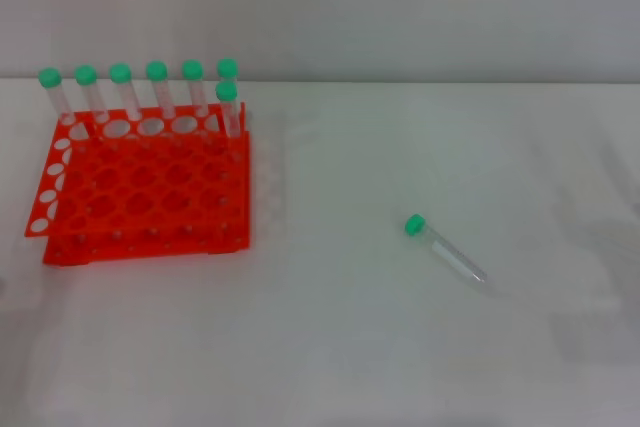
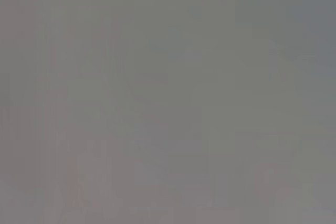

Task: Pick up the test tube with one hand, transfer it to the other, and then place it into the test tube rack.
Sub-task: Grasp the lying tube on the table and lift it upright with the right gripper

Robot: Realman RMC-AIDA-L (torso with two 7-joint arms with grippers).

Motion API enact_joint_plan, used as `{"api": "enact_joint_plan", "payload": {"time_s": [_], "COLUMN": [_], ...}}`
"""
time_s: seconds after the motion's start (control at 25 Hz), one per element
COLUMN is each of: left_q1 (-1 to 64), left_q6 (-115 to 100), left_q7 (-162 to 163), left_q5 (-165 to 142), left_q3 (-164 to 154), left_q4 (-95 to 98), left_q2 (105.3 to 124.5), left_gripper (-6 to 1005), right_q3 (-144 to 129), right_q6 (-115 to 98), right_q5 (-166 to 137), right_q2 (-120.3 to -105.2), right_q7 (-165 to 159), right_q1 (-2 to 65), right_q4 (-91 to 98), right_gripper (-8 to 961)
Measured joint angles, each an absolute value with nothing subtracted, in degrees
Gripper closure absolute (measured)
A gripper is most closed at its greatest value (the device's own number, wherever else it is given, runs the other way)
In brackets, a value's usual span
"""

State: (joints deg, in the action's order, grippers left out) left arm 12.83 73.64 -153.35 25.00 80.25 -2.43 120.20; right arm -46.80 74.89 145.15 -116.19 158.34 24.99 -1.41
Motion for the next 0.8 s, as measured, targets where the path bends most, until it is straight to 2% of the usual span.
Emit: {"api": "enact_joint_plan", "payload": {"time_s": [0.56,0.8], "left_q1": [13.1,12.8], "left_q6": [72.9,72.9], "left_q7": [-149.5,-143.7], "left_q5": [25.5,24.9], "left_q3": [80.3,80.2], "left_q4": [-3.3,-4.0], "left_q2": [120.36,120.35], "left_gripper": [113,114], "right_q3": [-50.6,-59.5], "right_q6": [76.1,71.4], "right_q5": [144.7,139.4], "right_q2": [-116.1,-115.13], "right_q7": [151.9,137.1], "right_q1": [26.1,25.2], "right_q4": [-0.8,12.7], "right_gripper": [198,200]}}
